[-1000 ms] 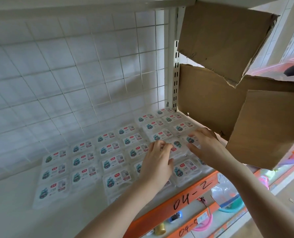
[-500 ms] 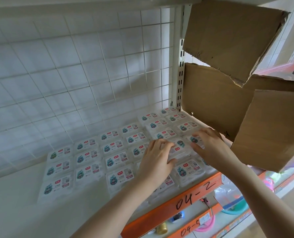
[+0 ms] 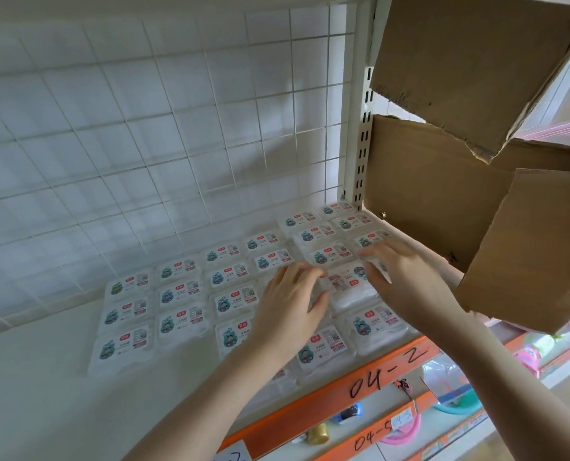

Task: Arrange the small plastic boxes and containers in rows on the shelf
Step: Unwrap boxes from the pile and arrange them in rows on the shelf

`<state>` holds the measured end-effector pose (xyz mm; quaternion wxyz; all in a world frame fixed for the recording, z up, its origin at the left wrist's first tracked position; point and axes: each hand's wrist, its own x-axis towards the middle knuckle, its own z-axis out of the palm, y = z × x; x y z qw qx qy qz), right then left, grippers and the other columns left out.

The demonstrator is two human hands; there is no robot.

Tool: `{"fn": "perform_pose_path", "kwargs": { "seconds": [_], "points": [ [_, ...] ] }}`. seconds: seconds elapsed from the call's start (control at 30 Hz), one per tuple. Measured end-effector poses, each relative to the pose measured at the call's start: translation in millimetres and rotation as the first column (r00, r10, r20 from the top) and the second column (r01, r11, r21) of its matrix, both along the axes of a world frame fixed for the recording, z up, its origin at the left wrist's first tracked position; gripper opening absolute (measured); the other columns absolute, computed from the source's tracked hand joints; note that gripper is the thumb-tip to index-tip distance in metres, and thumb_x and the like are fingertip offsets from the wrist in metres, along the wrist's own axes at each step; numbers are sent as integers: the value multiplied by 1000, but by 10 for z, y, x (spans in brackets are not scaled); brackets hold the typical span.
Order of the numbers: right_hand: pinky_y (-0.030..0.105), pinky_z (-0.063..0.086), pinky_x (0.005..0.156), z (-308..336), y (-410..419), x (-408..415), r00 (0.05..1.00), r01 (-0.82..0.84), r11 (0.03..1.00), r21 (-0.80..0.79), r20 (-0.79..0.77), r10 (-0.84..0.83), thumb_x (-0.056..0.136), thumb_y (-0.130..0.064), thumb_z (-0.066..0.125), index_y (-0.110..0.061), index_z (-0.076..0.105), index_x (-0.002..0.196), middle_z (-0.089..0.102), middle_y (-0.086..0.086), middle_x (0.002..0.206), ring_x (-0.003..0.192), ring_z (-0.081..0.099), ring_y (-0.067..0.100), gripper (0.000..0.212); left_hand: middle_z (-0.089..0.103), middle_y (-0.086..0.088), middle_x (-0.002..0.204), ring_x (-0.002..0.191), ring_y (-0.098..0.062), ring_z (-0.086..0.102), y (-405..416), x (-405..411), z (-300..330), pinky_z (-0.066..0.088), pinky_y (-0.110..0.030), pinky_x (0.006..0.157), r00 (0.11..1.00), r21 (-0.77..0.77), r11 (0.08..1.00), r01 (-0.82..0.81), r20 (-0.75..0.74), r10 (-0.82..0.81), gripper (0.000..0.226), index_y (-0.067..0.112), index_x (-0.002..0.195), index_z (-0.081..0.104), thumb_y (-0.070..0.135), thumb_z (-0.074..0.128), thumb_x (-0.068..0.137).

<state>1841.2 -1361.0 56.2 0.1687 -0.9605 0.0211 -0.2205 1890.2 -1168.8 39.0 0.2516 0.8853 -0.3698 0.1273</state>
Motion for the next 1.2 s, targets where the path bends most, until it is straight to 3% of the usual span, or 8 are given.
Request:
{"fn": "perform_pose_path", "kwargs": {
  "seconds": [0.2,0.37,0.5,0.67,0.83,0.93,1.0,1.2],
  "points": [
    [26,51,77,57,573,-40,931,-353,933,63,-70,357,94,-22,53,-22,63,112,62,-9,108,95,60,9,21,65,7,100,87,-8,63,660,-226,7,55,-25,75,995,-23,995,-94,-21,93,22,17,102,65,25,54,84],
    [24,42,91,-22,826,-33,854,-489,872,-34,-221,471,94,-37,52,-25,57,121,57,-9,120,113,51,10,30,63,9,96,90,-13,62,1013,-361,-127,56,-30,73,987,70,986,-154,-38,157,20,20,98,66,25,70,79],
    [23,34,97,-36,824,-62,817,-527,841,-117,-341,465,89,-50,53,-31,49,126,48,-13,126,117,44,8,42,56,12,102,99,-9,53,1067,-520,-124,49,-26,83,994,182,980,-75,-66,88,37,24,104,61,52,46,86],
    [22,29,100,16,755,-148,764,-556,819,-143,-474,437,81,-55,60,-33,41,132,38,-15,133,121,36,5,58,54,12,104,97,-7,52,1048,-595,-97,50,-23,75,997,334,942,-19,-59,41,50,28,110,54,65,44,78],
    [25,32,103,-5,745,-242,783,-530,820,-216,-496,375,81,-52,63,-27,34,137,34,-11,135,121,35,8,68,52,8,103,97,-12,57,1022,-591,-29,52,-26,78,996,429,903,-6,-80,44,58,26,113,56,60,69,69],
    [26,32,103,-3,763,-254,779,-527,821,-220,-510,364,83,-48,63,-23,33,138,33,-7,136,123,34,10,68,37,6,124,120,-12,35,1007,-580,1,31,-26,102,991,446,895,5,-124,57,66,28,138,34,60,53,83],
    [28,33,104,2,776,-242,776,-529,817,-230,-520,356,83,-47,63,-21,34,137,34,-5,135,122,35,12,67,32,7,130,125,-11,28,1016,-572,13,24,-23,105,989,441,897,14,-139,53,70,29,143,24,59,50,85],
    [32,35,102,45,802,-172,745,-553,792,-259,-578,332,81,-53,61,-18,37,133,37,-1,126,114,34,15,67,30,10,135,128,-7,25,1041,-565,-3,19,-21,107,986,451,890,67,-165,9,67,31,143,22,56,49,87]
  ]
}}
